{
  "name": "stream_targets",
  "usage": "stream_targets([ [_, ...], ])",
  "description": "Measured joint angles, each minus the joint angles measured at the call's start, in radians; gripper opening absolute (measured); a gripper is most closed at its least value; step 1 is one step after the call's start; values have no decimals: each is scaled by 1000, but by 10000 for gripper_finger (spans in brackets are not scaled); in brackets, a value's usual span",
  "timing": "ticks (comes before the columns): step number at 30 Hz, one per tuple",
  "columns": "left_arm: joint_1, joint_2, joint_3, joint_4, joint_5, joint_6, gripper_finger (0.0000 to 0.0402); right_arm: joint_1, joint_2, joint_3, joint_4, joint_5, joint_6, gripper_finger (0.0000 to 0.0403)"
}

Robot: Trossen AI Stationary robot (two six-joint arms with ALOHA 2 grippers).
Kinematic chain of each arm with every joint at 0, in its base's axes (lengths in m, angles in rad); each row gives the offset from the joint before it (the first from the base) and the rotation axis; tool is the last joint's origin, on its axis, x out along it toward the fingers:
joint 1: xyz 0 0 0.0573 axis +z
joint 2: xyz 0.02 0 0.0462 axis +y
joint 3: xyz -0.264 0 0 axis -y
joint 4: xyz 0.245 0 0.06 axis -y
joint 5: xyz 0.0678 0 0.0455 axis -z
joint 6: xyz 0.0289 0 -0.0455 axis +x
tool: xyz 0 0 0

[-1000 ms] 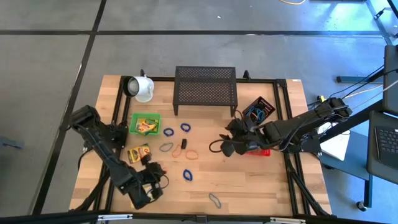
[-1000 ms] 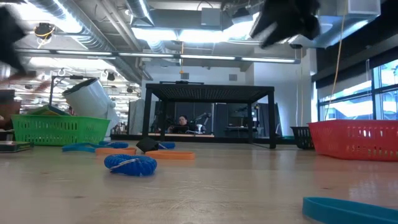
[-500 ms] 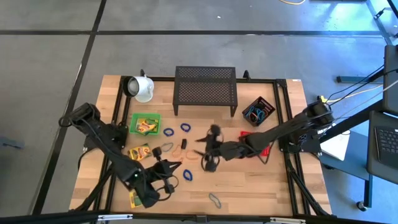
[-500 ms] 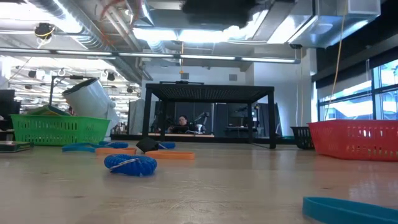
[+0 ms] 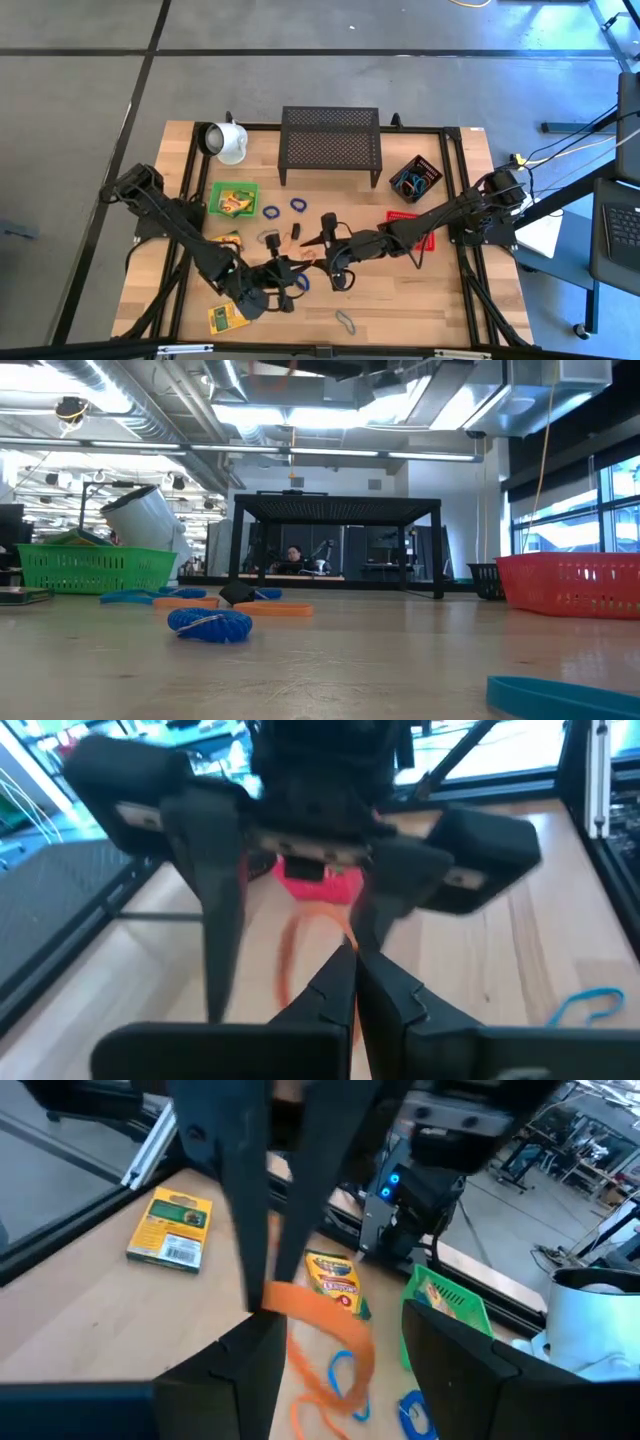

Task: Pick & Place Office Desk Supplies
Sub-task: Put the orange rubber band into the black bin

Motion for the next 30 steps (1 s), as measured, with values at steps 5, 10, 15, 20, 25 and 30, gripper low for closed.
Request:
stream_targets([
  [5,17,-1,0,69,0,77,2,0,0,0,-3,-101,30,201],
  [10,20,-1,0,77,0,97,4,0,0,0,-3,-170,52,201],
  [15,19,-1,0,79,0,97,2,-1,0,0,-4,-169,53,186],
  [20,17,-1,0,80,0,96,6,0,0,0,-4,-96,53,128],
  [25,17,-1,1,80,0,96,6,-1,0,0,-4,-58,53,42],
  [30,17,-1,1,80,0,97,3,-1,0,0,-4,-3,64,13],
])
